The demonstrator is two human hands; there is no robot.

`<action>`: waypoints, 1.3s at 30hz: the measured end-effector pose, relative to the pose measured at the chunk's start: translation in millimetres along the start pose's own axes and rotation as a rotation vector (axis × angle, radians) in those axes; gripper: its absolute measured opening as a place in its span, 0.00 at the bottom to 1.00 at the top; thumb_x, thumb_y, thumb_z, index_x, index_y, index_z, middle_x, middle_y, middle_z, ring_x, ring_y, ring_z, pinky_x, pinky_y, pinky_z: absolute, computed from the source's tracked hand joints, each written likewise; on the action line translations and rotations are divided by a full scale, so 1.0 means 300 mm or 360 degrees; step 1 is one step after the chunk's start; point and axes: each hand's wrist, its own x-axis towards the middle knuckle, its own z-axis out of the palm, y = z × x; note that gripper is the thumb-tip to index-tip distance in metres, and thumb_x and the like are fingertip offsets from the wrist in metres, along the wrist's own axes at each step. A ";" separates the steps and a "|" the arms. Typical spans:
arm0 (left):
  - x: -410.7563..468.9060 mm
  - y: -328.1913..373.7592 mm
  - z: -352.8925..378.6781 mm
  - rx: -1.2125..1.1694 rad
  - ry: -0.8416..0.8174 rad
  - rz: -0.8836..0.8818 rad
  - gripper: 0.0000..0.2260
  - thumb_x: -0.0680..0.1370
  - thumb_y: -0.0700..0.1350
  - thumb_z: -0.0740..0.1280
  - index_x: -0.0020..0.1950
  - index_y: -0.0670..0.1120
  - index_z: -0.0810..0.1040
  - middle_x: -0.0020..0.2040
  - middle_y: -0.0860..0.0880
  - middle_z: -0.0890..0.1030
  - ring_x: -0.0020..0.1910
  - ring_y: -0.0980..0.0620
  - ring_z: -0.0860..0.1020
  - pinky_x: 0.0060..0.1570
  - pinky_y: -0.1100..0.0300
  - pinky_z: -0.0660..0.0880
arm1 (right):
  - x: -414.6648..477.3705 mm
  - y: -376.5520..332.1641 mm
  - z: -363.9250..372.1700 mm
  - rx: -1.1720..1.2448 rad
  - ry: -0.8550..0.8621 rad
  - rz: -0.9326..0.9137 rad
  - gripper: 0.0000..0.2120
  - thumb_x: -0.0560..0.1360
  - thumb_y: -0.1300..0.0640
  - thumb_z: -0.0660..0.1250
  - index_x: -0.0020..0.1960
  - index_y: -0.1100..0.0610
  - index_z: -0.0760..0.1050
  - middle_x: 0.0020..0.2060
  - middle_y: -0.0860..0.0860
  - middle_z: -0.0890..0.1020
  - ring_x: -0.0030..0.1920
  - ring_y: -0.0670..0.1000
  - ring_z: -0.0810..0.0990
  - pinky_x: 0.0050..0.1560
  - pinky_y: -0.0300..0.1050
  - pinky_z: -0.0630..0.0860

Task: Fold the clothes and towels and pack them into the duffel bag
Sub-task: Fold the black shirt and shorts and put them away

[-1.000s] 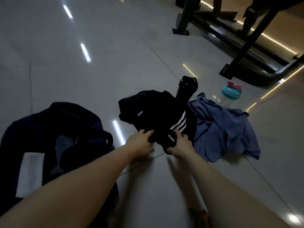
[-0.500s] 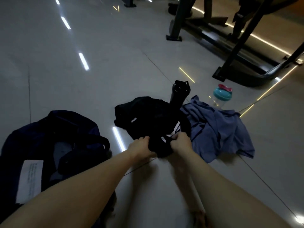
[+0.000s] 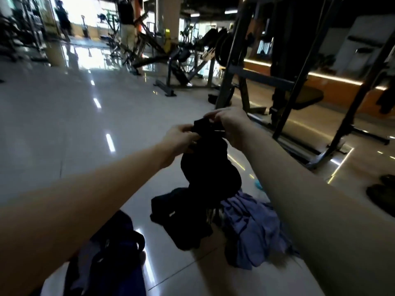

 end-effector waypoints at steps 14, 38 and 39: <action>-0.245 0.181 -0.187 -0.0047 -0.0271 0.0063 0.27 0.73 0.56 0.74 0.69 0.48 0.75 0.57 0.46 0.83 0.55 0.48 0.84 0.55 0.52 0.81 | -0.179 -0.121 0.128 -0.0603 -0.0331 -0.0046 0.13 0.83 0.55 0.62 0.58 0.63 0.78 0.48 0.60 0.85 0.45 0.58 0.86 0.39 0.49 0.84; -0.173 0.054 -0.426 0.0734 0.0805 -0.0219 0.07 0.71 0.43 0.68 0.43 0.44 0.85 0.43 0.39 0.84 0.42 0.42 0.82 0.50 0.46 0.83 | -0.174 -0.001 -0.228 -0.0197 0.0153 0.0336 0.06 0.82 0.61 0.64 0.46 0.57 0.73 0.45 0.56 0.77 0.47 0.53 0.78 0.41 0.46 0.79; -0.175 0.053 -0.419 0.0741 0.0840 -0.0233 0.07 0.71 0.44 0.68 0.44 0.44 0.84 0.43 0.40 0.84 0.42 0.41 0.82 0.50 0.46 0.83 | -0.170 0.000 -0.226 -0.0143 0.0185 0.0363 0.06 0.82 0.62 0.64 0.45 0.56 0.73 0.45 0.55 0.77 0.47 0.52 0.78 0.43 0.47 0.79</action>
